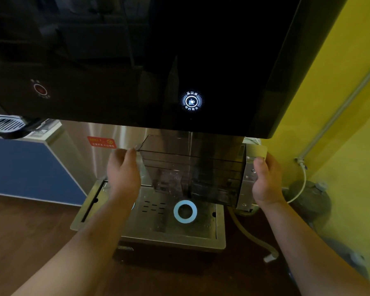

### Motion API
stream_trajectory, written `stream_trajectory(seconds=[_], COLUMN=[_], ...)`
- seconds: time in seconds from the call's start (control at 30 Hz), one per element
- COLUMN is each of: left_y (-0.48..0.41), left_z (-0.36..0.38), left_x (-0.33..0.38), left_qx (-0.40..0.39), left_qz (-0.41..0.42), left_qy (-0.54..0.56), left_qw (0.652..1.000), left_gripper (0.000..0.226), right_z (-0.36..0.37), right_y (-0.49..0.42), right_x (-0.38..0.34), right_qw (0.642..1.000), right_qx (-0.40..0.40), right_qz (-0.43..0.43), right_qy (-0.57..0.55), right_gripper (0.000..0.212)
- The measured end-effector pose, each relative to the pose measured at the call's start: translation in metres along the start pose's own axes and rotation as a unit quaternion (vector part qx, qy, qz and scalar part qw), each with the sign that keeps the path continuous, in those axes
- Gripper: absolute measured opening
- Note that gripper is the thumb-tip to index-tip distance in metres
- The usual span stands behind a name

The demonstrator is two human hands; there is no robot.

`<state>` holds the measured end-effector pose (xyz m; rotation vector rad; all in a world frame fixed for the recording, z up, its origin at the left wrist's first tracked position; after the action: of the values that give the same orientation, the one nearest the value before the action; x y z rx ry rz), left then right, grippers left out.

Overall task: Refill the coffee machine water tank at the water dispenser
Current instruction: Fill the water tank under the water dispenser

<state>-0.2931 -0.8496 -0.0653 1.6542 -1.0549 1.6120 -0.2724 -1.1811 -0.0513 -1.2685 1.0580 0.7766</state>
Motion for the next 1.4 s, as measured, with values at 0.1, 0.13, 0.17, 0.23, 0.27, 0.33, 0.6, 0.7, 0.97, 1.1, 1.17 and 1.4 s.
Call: stream_trajectory(seconds=[0.1, 0.13, 0.17, 0.23, 0.27, 0.33, 0.6, 0.7, 0.97, 1.1, 1.17, 1.4], left_y=[0.017, 0.024, 0.032, 0.046, 0.051, 0.059, 0.057, 0.057, 0.041, 0.009, 0.011, 0.022], left_z=[0.019, 0.029, 0.039, 0.054, 0.061, 0.071, 0.078, 0.078, 0.031, -0.018, -0.013, -0.01], left_x=[0.042, 0.055, 0.068, 0.086, 0.092, 0.106, 0.118, 0.118, 0.09, -0.013, -0.046, -0.053], left_qx=[-0.066, -0.105, -0.136, -0.173, -0.18, -0.167, -0.142, -0.145, -0.021, 0.069, -0.001, -0.104], left_qz=[0.195, 0.268, 0.343, 0.452, 0.482, 0.512, 0.513, 0.509, 0.483, 0.029, -0.127, -0.138], left_qy=[-0.076, -0.099, -0.121, -0.172, -0.211, -0.293, -0.321, -0.307, -0.152, -0.007, 0.047, 0.122], left_qw=[0.976, 0.952, 0.922, 0.858, 0.831, 0.79, 0.783, 0.791, 0.862, 0.997, 0.991, 0.977], left_gripper=[0.02, 0.022, 0.022, 0.03, 0.041, 0.062, 0.081, 0.081, 0.04, 0.052, 0.052, 0.026], right_z=[0.001, 0.002, 0.003, 0.002, 0.001, -0.001, -0.004, -0.007, -0.011, -0.009, -0.006, 0.018], right_y=[0.0, 0.001, 0.001, 0.002, 0.002, 0.002, -0.001, -0.001, -0.002, 0.001, 0.003, 0.022], right_x=[0.0, 0.0, -0.001, 0.0, 0.001, 0.003, 0.006, 0.008, 0.007, 0.003, 0.004, 0.0], right_qw=[1.0, 1.0, 1.0, 1.0, 1.0, 1.0, 0.999, 0.999, 1.0, 1.0, 1.0, 0.996], right_qx=[-0.005, -0.007, -0.009, -0.008, -0.005, -0.001, 0.0, 0.003, 0.006, -0.005, -0.018, -0.078], right_qz=[0.002, 0.001, 0.001, 0.003, 0.008, 0.017, 0.031, 0.036, 0.018, -0.005, -0.011, 0.003], right_qy=[0.012, 0.013, 0.015, 0.019, 0.019, 0.015, 0.013, 0.015, 0.019, 0.021, 0.017, -0.035], right_gripper=[0.024, 0.023, 0.023, 0.023, 0.023, 0.023, 0.024, 0.026, 0.032, 0.029, 0.028, 0.014])
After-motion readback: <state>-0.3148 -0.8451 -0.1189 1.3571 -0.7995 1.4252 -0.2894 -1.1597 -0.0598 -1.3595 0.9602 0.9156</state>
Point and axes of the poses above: each hand's wrist, its own y-axis away from the middle knuckle, its own z-axis out of the palm, x = y × z, the point moved 8 cm from there along -y, towards the middle knuckle, and after that the axes turned 6 degrees about z, right-handed, at the moved point
